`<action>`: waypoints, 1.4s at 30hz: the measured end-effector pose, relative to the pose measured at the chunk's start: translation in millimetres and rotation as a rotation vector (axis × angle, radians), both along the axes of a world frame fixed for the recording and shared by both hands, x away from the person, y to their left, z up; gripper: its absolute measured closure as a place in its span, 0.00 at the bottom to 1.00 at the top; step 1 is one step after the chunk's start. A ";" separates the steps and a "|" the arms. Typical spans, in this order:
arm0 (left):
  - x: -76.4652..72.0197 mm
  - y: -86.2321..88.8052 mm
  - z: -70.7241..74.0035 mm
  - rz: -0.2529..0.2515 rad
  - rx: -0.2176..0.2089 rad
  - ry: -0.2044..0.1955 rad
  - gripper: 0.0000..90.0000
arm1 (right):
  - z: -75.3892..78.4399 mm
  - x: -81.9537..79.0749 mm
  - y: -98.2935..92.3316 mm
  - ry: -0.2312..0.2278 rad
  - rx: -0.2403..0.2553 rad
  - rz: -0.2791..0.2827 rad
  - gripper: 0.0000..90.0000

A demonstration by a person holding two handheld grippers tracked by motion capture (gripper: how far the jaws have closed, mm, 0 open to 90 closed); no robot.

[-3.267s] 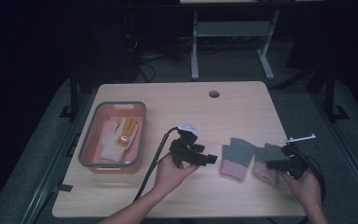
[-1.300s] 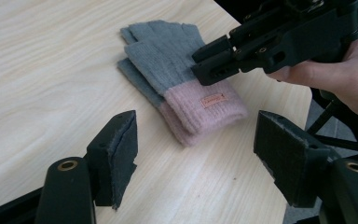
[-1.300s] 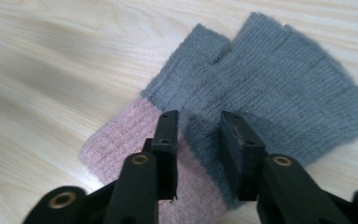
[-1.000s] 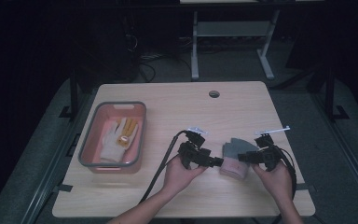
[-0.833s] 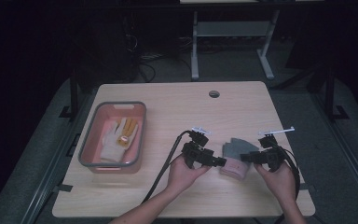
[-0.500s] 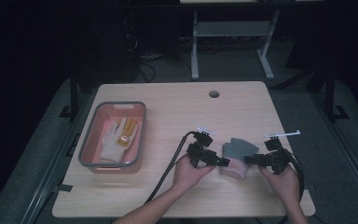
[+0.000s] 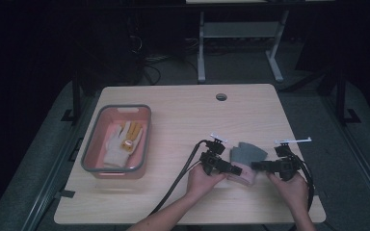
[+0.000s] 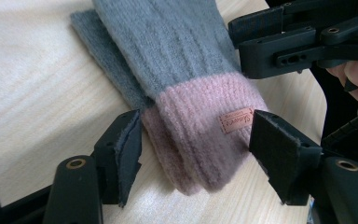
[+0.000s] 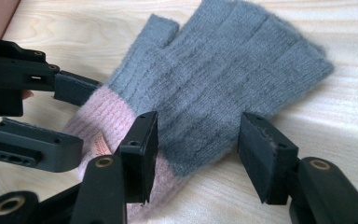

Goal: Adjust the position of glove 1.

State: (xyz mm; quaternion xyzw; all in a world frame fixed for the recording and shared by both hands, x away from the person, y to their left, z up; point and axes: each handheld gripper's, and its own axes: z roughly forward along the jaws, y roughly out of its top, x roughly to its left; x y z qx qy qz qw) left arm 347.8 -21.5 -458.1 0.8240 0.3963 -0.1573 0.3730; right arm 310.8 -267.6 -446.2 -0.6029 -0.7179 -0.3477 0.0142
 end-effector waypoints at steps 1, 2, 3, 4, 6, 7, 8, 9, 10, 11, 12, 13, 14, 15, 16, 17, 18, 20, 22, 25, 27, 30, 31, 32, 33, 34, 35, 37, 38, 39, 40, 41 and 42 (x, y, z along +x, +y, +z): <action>-0.4 -1.3 -1.3 0.004 0.002 0.009 0.39 | -0.5 0.1 0.2 0.004 0.000 -0.003 0.52; -0.5 -1.8 -1.9 0.005 0.003 0.010 0.40 | -1.5 0.0 0.4 0.006 0.002 -0.005 0.52; -1.0 -2.3 -2.1 0.004 0.010 0.009 0.41 | -2.3 0.1 0.3 0.004 0.000 -0.005 0.52; -1.3 -2.6 -2.7 0.001 0.015 0.014 0.42 | -3.0 0.1 0.4 0.007 0.005 -0.006 0.51; -1.6 -2.9 -3.6 0.006 0.014 0.018 0.42 | -3.8 -0.4 0.6 0.016 0.004 -0.010 0.49; -1.6 -2.7 -3.9 0.008 0.011 0.019 0.42 | -4.5 -0.5 0.6 0.013 0.002 -0.010 0.47; -1.4 -2.4 -4.0 0.008 0.011 0.020 0.43 | -5.5 -0.5 0.2 0.012 -0.004 -0.014 0.45; -1.3 -2.4 -4.1 0.008 0.010 0.022 0.43 | -6.0 -0.7 0.0 0.020 0.001 -0.019 0.45; -1.5 -2.6 -4.1 0.008 0.011 0.022 0.43 | -7.8 -0.7 -1.7 0.016 0.010 -0.015 0.45; -1.7 -2.8 -4.1 0.009 0.010 0.022 0.44 | -8.4 -0.6 -2.2 0.023 0.017 -0.019 0.45; -1.5 -2.7 -4.1 0.008 0.011 0.022 0.44 | -9.5 -0.4 -2.9 0.028 0.025 -0.022 0.44; -0.9 -2.4 -4.3 0.005 0.010 0.025 0.44 | -10.0 -0.3 -3.0 0.028 0.027 -0.023 0.44; -0.6 -2.0 -4.2 0.003 0.010 0.029 0.44 | -10.8 -0.1 -3.0 0.028 0.025 -0.023 0.44; 0.0 -1.4 -4.4 0.002 0.009 0.035 0.44 | -11.3 -0.1 -3.0 0.030 0.026 -0.024 0.44; -0.5 -2.1 -4.2 0.012 0.003 0.040 0.43 | -11.7 0.0 -3.0 0.035 0.031 -0.028 0.44; -0.1 -1.2 -4.0 0.002 0.011 0.036 0.42 | -12.4 0.2 -3.2 0.037 0.036 -0.030 0.44; 0.0 -0.8 -3.8 0.001 0.013 0.034 0.41 | -13.7 0.3 -3.8 0.033 0.044 -0.032 0.44; -0.7 -1.0 -3.2 0.012 0.010 0.036 0.38 | -13.8 -0.6 -3.8 0.035 0.055 -0.042 0.45; -0.7 -1.1 -3.4 0.012 0.008 0.039 0.38 | -14.1 -0.8 -3.7 0.033 0.055 -0.045 0.45; -1.3 -2.1 -3.8 0.008 0.006 0.048 0.40 | -14.8 -0.9 -2.7 0.032 0.062 -0.048 0.48; -2.3 -3.2 -3.4 0.014 0.016 0.035 0.42 | -16.0 -1.5 -2.0 0.029 0.078 -0.060 0.50; -0.8 -2.2 -4.1 0.015 0.015 0.043 0.46 | -17.8 -2.9 -2.6 0.035 0.110 -0.070 0.53; -0.1 -2.3 -4.8 0.024 0.005 0.052 0.47 | -18.2 -3.1 -2.7 0.034 0.113 -0.070 0.53; 0.4 -1.9 -4.9 0.025 0.005 0.058 0.49 | -18.8 -3.3 -2.3 0.034 0.121 -0.075 0.54; 1.4 -1.4 -5.6 0.026 0.000 0.064 0.50 | -19.2 -3.5 -2.0 0.032 0.123 -0.078 0.55; 1.9 -1.1 -6.1 0.023 -0.002 0.063 0.51 | -19.2 -3.8 -1.0 0.034 0.127 -0.085 0.55; 2.1 -1.1 -6.2 0.023 -0.003 0.062 0.51 | -19.5 -4.0 -0.4 0.034 0.129 -0.089 0.56; 2.3 -1.8 -5.9 0.024 0.000 0.066 0.51 | -20.4 -3.7 0.6 0.027 0.132 -0.087 0.58; 2.5 -2.0 -6.0 0.022 0.001 0.064 0.51 | -20.8 -3.2 0.9 0.035 0.142 -0.083 0.60; 2.8 -2.2 -6.2 0.020 0.001 0.063 0.52 | -21.3 -2.7 0.5 0.042 0.151 -0.081 0.61; 2.8 -2.5 -6.6 0.025 -0.006 0.067 0.54 | -22.9 -1.7 -0.6 0.048 0.172 -0.081 0.63; 3.7 -2.1 -7.7 0.028 -0.014 0.074 0.55 | -23.7 -1.2 -0.8 0.057 0.185 -0.084 0.65; 4.8 -1.3 -8.2 0.021 -0.015 0.078 0.58 | -25.3 -0.2 -1.1 0.064 0.205 -0.079 0.67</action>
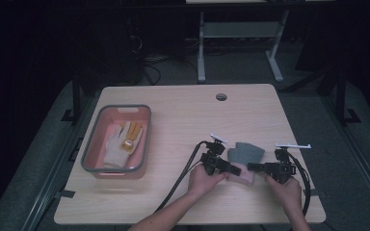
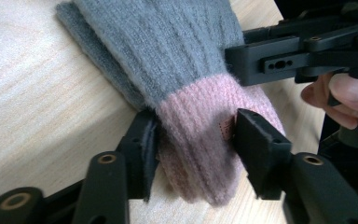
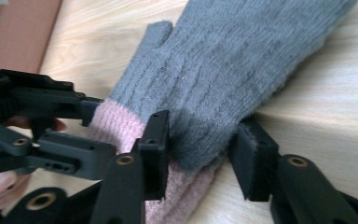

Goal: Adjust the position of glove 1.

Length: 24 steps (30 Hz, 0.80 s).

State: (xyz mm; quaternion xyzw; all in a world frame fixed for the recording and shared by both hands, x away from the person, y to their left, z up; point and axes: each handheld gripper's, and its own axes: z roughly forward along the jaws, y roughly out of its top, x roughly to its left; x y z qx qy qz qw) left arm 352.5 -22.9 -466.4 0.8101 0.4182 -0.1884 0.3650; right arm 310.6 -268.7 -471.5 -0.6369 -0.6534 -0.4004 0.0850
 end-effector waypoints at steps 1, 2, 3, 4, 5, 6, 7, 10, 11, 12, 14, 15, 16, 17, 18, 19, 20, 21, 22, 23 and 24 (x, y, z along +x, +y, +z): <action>1.1 0.3 -1.0 0.003 -0.011 0.009 0.59 | -0.6 0.5 -0.1 0.004 0.007 0.001 0.69; 1.6 1.1 -1.8 0.003 -0.021 0.008 0.60 | -1.2 1.1 -0.5 0.008 0.022 0.001 0.72; 1.4 2.0 -2.4 0.000 -0.029 0.000 0.61 | -1.4 1.4 -0.8 0.005 0.029 0.003 0.74; 0.7 2.8 -2.8 -0.002 -0.036 -0.009 0.62 | -1.6 1.5 -1.0 0.000 0.036 0.011 0.75; 0.2 3.3 -3.0 -0.001 -0.040 -0.012 0.62 | -1.6 1.5 -1.5 -0.006 0.038 0.017 0.76; 0.0 3.6 -3.0 0.000 -0.044 -0.016 0.62 | -1.2 1.4 -2.0 -0.011 0.042 0.023 0.78; -0.1 3.8 -2.7 0.001 -0.049 -0.023 0.63 | -0.8 1.3 -1.9 -0.014 0.043 0.022 0.79; -0.4 4.4 -1.4 -0.005 -0.051 -0.031 0.65 | 1.5 1.4 -1.4 -0.018 0.039 0.025 0.81; -0.3 4.7 -1.1 -0.008 -0.051 -0.033 0.66 | 1.9 1.6 -0.8 -0.027 0.036 0.027 0.81; -0.3 4.9 -1.2 -0.008 -0.053 -0.033 0.66 | 2.8 1.4 -0.2 -0.029 0.030 0.032 0.81; -0.3 6.0 -1.0 -0.011 -0.055 -0.037 0.66 | 3.9 1.1 1.2 -0.031 0.022 0.030 0.81; -0.4 6.5 -0.7 -0.012 -0.054 -0.039 0.66 | 4.7 1.1 1.8 -0.030 0.023 0.030 0.81; -0.6 6.7 -0.7 -0.008 -0.055 -0.037 0.66 | 5.1 1.3 2.2 -0.035 0.021 0.033 0.82; -0.6 7.5 -0.8 -0.011 -0.059 -0.033 0.66 | 5.7 1.4 2.6 -0.037 0.020 0.033 0.82; -0.5 7.8 -0.7 -0.007 -0.062 -0.036 0.66 | 7.1 1.6 3.6 -0.035 0.017 0.033 0.83; -0.3 9.0 -0.1 -0.009 -0.062 -0.040 0.67 | 8.6 1.8 4.2 -0.035 0.017 0.036 0.83; -0.3 9.0 -0.1 -0.009 -0.062 -0.040 0.67 | 8.6 1.8 4.2 -0.035 0.017 0.036 0.83; 0.2 9.8 0.7 -0.006 -0.068 -0.040 0.67 | 12.4 2.5 5.8 -0.039 0.012 0.038 0.83; 0.4 10.3 1.3 -0.004 -0.068 -0.038 0.67 | 13.5 2.6 6.3 -0.041 0.010 0.039 0.83; 0.7 10.7 1.5 -0.003 -0.068 -0.040 0.67 | 15.2 2.7 6.8 -0.040 0.006 0.041 0.83; 0.8 10.9 1.9 -0.003 -0.067 -0.040 0.67 | 16.0 3.2 7.5 -0.046 -0.001 0.044 0.83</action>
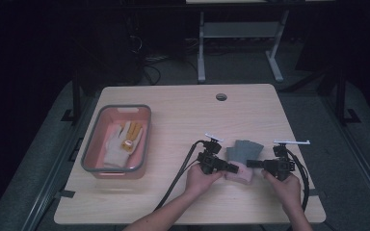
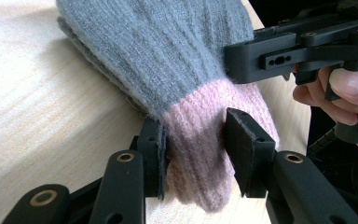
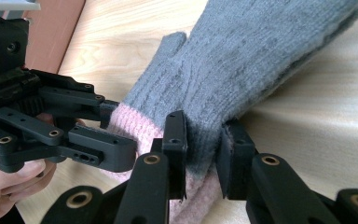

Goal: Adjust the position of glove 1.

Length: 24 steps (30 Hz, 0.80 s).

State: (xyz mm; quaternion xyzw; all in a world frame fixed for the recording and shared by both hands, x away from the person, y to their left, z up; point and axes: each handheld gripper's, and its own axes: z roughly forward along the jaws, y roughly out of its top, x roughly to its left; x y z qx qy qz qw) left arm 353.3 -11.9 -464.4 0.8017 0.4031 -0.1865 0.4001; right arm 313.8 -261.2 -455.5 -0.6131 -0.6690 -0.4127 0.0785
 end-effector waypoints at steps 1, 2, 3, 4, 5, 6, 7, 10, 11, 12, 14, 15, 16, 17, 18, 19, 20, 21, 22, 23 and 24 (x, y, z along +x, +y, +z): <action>0.0 0.3 0.5 0.001 -0.001 0.000 0.67 | 0.5 0.3 0.5 -0.002 -0.003 0.001 0.83; 0.0 0.7 1.1 0.001 -0.001 -0.001 0.67 | 1.0 0.5 0.9 -0.001 -0.001 0.000 0.84; 0.0 0.7 1.1 0.001 -0.001 -0.001 0.67 | 1.2 0.6 0.9 -0.001 0.002 -0.001 0.84; 0.0 1.6 2.0 0.003 -0.006 -0.001 0.67 | 1.5 0.6 1.2 0.004 0.004 -0.001 0.84; 0.1 2.1 2.5 0.003 -0.007 -0.003 0.67 | 1.7 0.7 1.4 0.001 0.005 0.000 0.84; 0.3 2.7 3.1 0.003 -0.007 -0.003 0.67 | 2.2 0.8 1.8 0.002 0.007 -0.001 0.84; 0.3 3.2 3.9 0.004 -0.004 -0.004 0.67 | 2.7 0.9 2.2 0.001 0.007 0.000 0.84; 0.5 4.8 5.5 0.007 -0.006 -0.006 0.67 | 4.4 1.4 3.9 0.001 0.011 0.000 0.84; 0.7 5.5 6.2 0.007 -0.005 -0.007 0.67 | 5.1 1.5 4.4 0.002 0.011 0.000 0.84; 1.0 6.2 6.7 0.008 -0.008 -0.007 0.67 | 5.4 2.0 4.8 -0.006 0.010 0.002 0.84; 1.0 6.6 7.6 0.011 -0.009 -0.008 0.67 | 7.0 2.8 6.2 -0.007 0.010 0.000 0.84; 1.5 8.6 9.2 0.008 -0.007 -0.018 0.67 | 8.3 3.1 6.8 -0.006 0.011 0.001 0.84; 1.7 9.6 10.3 0.006 -0.006 -0.021 0.67 | 8.6 3.6 7.1 -0.017 0.012 0.004 0.84; 1.7 10.5 11.5 0.008 -0.009 -0.022 0.67 | 10.0 3.8 8.0 -0.014 0.012 0.003 0.84; 1.7 11.8 12.7 0.010 -0.009 -0.025 0.67 | 11.3 4.1 8.8 -0.013 0.013 0.004 0.84; 1.2 12.8 14.3 0.014 -0.012 -0.020 0.67 | 12.3 4.4 9.6 -0.017 0.016 0.005 0.84; 1.5 14.3 15.4 0.012 -0.012 -0.030 0.67 | 13.6 4.6 10.6 -0.015 0.023 0.004 0.84; 1.2 15.3 17.0 0.013 -0.012 -0.032 0.67 | 14.6 5.0 11.5 -0.016 0.023 0.008 0.84; 1.0 16.9 18.5 0.012 -0.008 -0.033 0.67 | 15.3 5.8 12.7 -0.024 0.019 0.010 0.84; 0.9 18.2 20.0 0.015 -0.008 -0.037 0.67 | 16.8 6.2 14.1 -0.022 0.022 0.011 0.84; 0.9 20.0 21.6 0.012 -0.008 -0.041 0.67 | 17.9 6.7 15.3 -0.025 0.021 0.014 0.84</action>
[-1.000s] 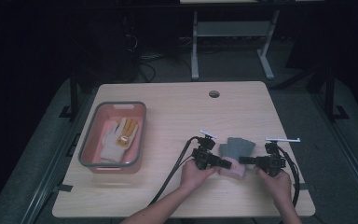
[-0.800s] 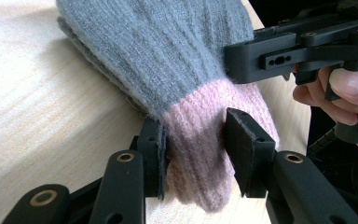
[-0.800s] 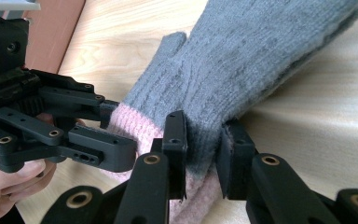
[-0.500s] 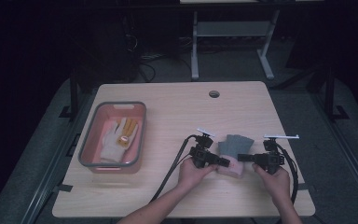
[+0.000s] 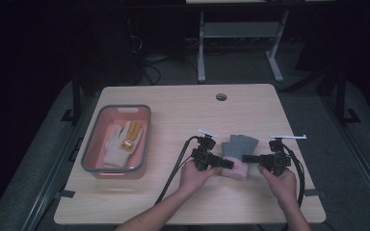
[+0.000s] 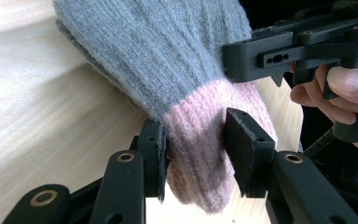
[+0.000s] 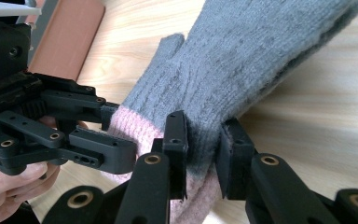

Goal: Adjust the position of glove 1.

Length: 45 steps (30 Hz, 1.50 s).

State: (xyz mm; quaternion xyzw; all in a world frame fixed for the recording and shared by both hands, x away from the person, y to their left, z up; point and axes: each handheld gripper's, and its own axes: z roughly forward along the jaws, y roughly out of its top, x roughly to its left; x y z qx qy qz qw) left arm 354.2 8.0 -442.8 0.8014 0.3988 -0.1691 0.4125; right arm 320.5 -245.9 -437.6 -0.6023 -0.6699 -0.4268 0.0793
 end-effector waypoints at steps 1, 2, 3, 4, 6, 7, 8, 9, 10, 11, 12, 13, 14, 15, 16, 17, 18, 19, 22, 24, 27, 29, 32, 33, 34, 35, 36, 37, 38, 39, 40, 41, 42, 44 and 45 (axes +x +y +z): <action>-0.2 1.6 1.6 0.002 0.001 -0.005 0.67 | 1.7 0.2 1.6 0.005 0.003 0.001 0.84; -0.4 3.3 3.2 0.002 0.001 -0.007 0.67 | 3.0 0.7 3.1 0.002 0.003 0.004 0.84; -0.7 5.0 5.1 0.005 0.000 -0.011 0.67 | 4.3 1.3 4.6 -0.002 0.002 0.008 0.84; -0.9 7.1 6.8 0.006 -0.004 -0.016 0.67 | 5.9 2.0 6.3 -0.001 0.003 0.010 0.84; -1.6 11.1 9.8 0.009 -0.005 -0.023 0.67 | 8.5 2.8 9.2 -0.008 0.012 0.010 0.84; -1.6 13.5 11.0 0.005 -0.002 -0.028 0.67 | 9.5 3.4 11.2 -0.005 0.016 0.011 0.84; -2.1 15.2 12.3 0.012 -0.004 -0.028 0.67 | 10.4 4.1 12.9 -0.009 0.013 0.019 0.84; -2.2 17.2 13.5 0.015 -0.005 -0.031 0.67 | 11.8 4.4 14.7 -0.008 0.016 0.020 0.84; -2.1 19.6 14.6 0.014 -0.007 -0.034 0.67 | 13.0 5.1 16.5 -0.013 0.017 0.023 0.84; -2.3 21.5 15.9 0.020 -0.012 -0.036 0.67 | 14.6 5.5 18.2 -0.014 0.021 0.025 0.84; -2.6 23.4 17.5 0.023 -0.014 -0.035 0.67 | 16.1 6.0 19.7 -0.017 0.021 0.027 0.84; -2.5 25.6 18.9 0.021 -0.014 -0.040 0.67 | 17.5 6.6 21.4 -0.019 0.021 0.030 0.84; -2.9 27.2 20.5 0.026 -0.016 -0.043 0.67 | 19.1 7.2 23.3 -0.018 0.024 0.031 0.84; -3.2 29.4 22.2 0.025 -0.013 -0.046 0.67 | 20.1 7.8 25.0 -0.023 0.024 0.033 0.84; -3.3 31.5 23.6 0.025 -0.014 -0.048 0.67 | 21.2 8.2 26.6 -0.024 0.026 0.039 0.84; -3.6 33.4 24.8 0.028 -0.015 -0.050 0.67 | 22.4 8.9 28.4 -0.023 0.028 0.042 0.84; -3.6 35.6 25.7 0.027 -0.015 -0.055 0.67 | 23.5 9.5 29.9 -0.027 0.027 0.047 0.84; -3.9 37.3 26.6 0.031 -0.016 -0.055 0.67 | 25.2 10.0 31.9 -0.026 0.027 0.050 0.84; -3.8 42.9 29.2 0.035 -0.022 -0.058 0.67 | 28.4 12.0 37.2 -0.034 0.023 0.059 0.84; -4.0 46.6 30.8 0.040 -0.025 -0.061 0.67 | 30.2 13.1 40.2 -0.037 0.027 0.063 0.84; -4.1 51.9 32.6 0.040 -0.023 -0.063 0.67 | 30.7 14.6 43.9 -0.036 0.041 0.069 0.84; -4.1 54.8 33.6 0.041 -0.019 -0.065 0.67 | 30.8 15.8 46.7 -0.032 0.044 0.071 0.84; -3.1 58.9 34.7 0.053 -0.026 -0.065 0.67 | 33.7 18.3 51.1 -0.035 0.042 0.075 0.84; -2.9 60.2 35.4 0.058 -0.029 -0.064 0.67 | 35.1 19.2 52.8 -0.040 0.040 0.078 0.84; -2.9 61.5 36.3 0.062 -0.033 -0.066 0.67 | 36.8 20.1 54.5 -0.040 0.038 0.079 0.84; -2.5 63.7 37.5 0.058 -0.029 -0.068 0.67 | 38.4 21.0 56.0 -0.040 0.039 0.081 0.84; -2.5 65.1 38.4 0.063 -0.034 -0.069 0.67 | 39.6 21.9 57.3 -0.046 0.038 0.084 0.84; -2.4 66.9 39.4 0.064 -0.033 -0.072 0.67 | 40.6 22.7 58.7 -0.044 0.042 0.085 0.84; -2.3 68.5 40.2 0.068 -0.035 -0.072 0.67 | 41.2 23.6 60.0 -0.041 0.045 0.087 0.85; -2.3 70.3 40.5 0.069 -0.036 -0.076 0.67 | 41.5 24.5 61.5 -0.045 0.043 0.090 0.84; -2.3 71.8 40.8 0.074 -0.038 -0.074 0.67 | 42.5 25.0 63.1 -0.040 0.045 0.092 0.84; -2.1 73.8 40.7 0.074 -0.039 -0.073 0.67 | 43.0 25.8 64.9 -0.041 0.043 0.096 0.84; -2.1 75.5 40.6 0.082 -0.045 -0.072 0.67 | 43.7 26.6 66.6 -0.041 0.041 0.098 0.84; -2.2 79.1 41.3 0.084 -0.044 -0.072 0.67 | 44.3 28.2 70.1 -0.045 0.041 0.103 0.84; -2.2 81.1 41.8 0.085 -0.043 -0.075 0.67 | 45.3 28.9 72.0 -0.040 0.040 0.108 0.84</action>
